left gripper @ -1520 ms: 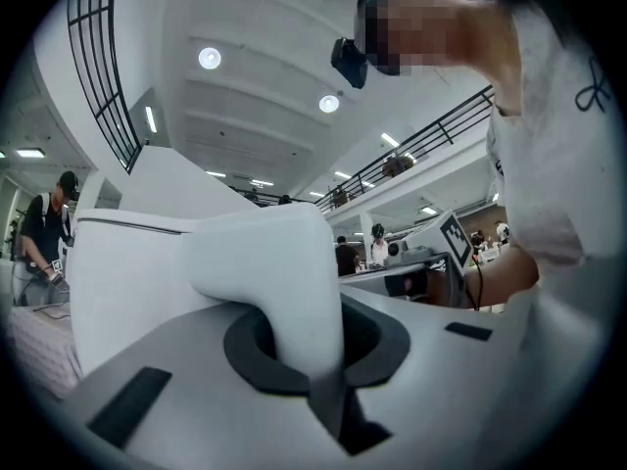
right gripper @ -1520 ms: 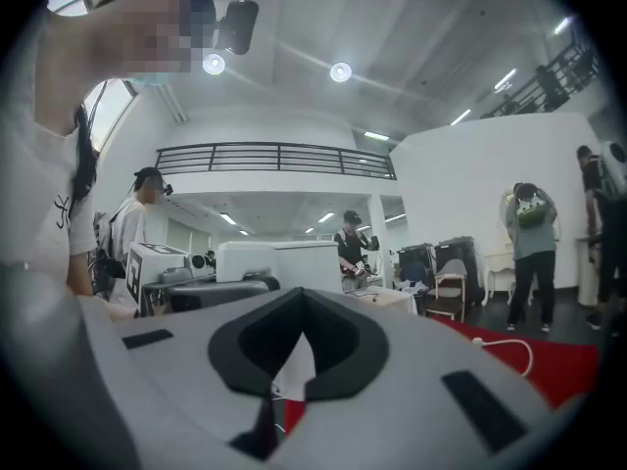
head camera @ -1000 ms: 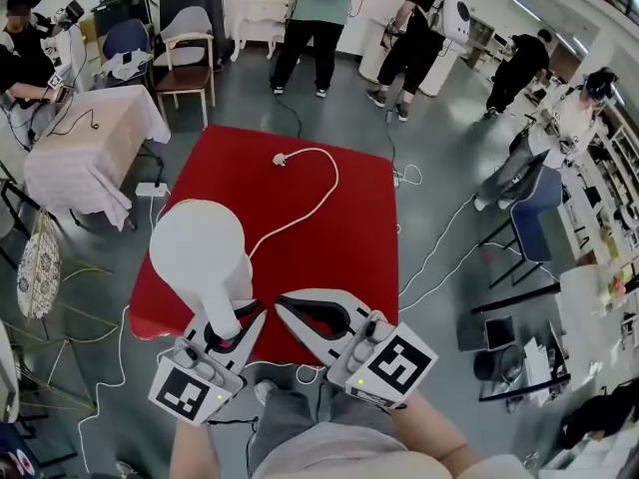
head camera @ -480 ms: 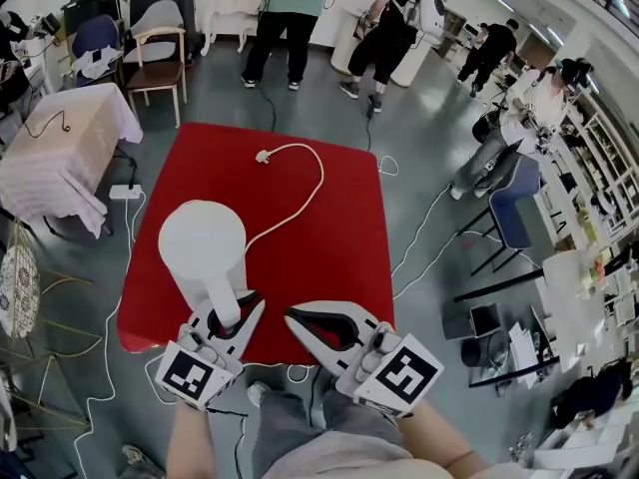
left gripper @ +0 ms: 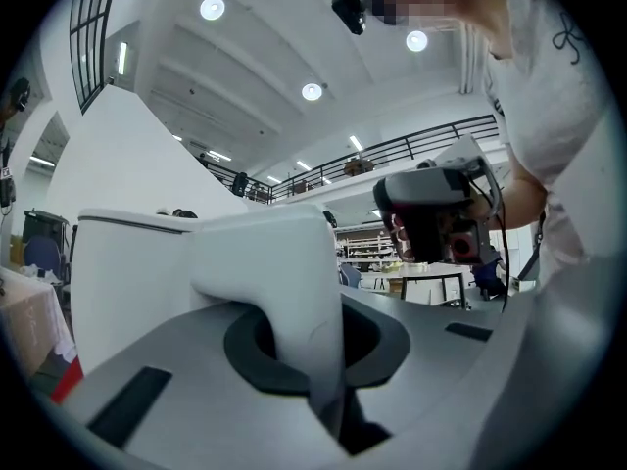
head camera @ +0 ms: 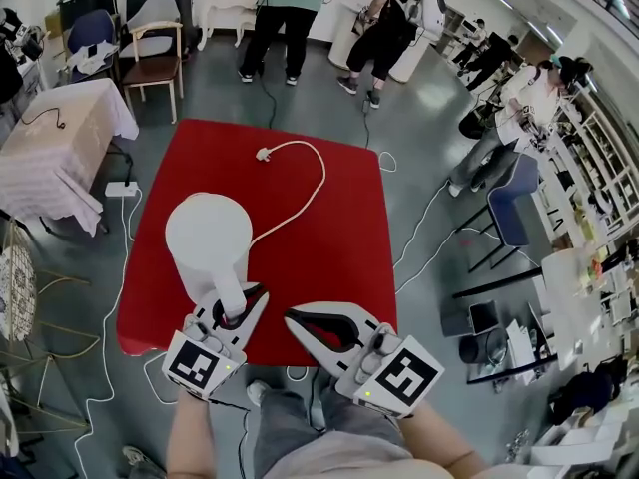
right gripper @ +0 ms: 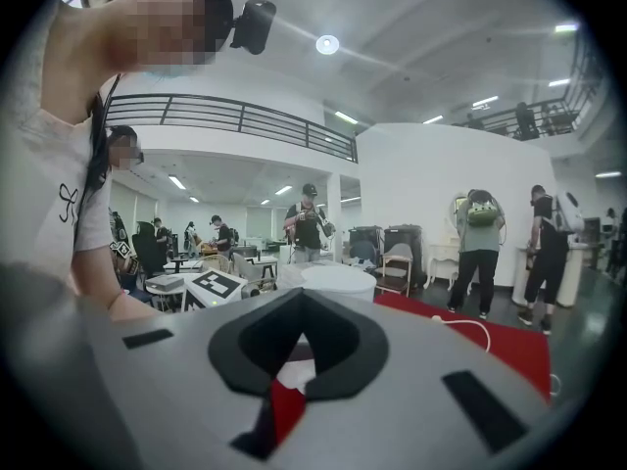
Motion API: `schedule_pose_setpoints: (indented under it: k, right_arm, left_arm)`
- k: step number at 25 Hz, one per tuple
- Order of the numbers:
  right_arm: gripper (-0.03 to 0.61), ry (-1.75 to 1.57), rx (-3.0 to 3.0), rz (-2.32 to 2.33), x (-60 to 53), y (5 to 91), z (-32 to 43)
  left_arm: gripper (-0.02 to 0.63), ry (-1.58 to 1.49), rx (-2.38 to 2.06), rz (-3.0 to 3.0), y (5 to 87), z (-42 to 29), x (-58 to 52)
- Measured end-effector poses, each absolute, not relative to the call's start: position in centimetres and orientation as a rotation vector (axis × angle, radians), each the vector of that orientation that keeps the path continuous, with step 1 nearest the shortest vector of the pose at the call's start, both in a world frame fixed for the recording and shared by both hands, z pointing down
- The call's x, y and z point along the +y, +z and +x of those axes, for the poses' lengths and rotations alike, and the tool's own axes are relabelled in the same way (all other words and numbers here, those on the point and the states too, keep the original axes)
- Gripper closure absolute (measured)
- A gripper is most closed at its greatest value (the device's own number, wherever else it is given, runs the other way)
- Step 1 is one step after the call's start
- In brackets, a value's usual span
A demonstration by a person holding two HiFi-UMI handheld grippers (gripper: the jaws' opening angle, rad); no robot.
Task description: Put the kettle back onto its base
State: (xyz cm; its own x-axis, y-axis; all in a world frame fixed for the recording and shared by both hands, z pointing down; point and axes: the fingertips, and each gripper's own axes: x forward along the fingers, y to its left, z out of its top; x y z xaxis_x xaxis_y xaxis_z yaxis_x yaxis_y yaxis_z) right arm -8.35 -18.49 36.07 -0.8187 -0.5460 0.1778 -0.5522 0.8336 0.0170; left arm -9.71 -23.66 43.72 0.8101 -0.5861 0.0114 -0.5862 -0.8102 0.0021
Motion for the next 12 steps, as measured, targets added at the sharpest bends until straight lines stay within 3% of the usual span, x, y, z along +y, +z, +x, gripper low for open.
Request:
schedule_pose_setpoints:
  k: [12]
  right_arm:
    - [0.571,0.065,-2.867,0.832,-19.0,36.1,-9.7]
  left_arm:
    - [0.581,0.052,-0.941,2.981,45.8,-9.6,-23.1]
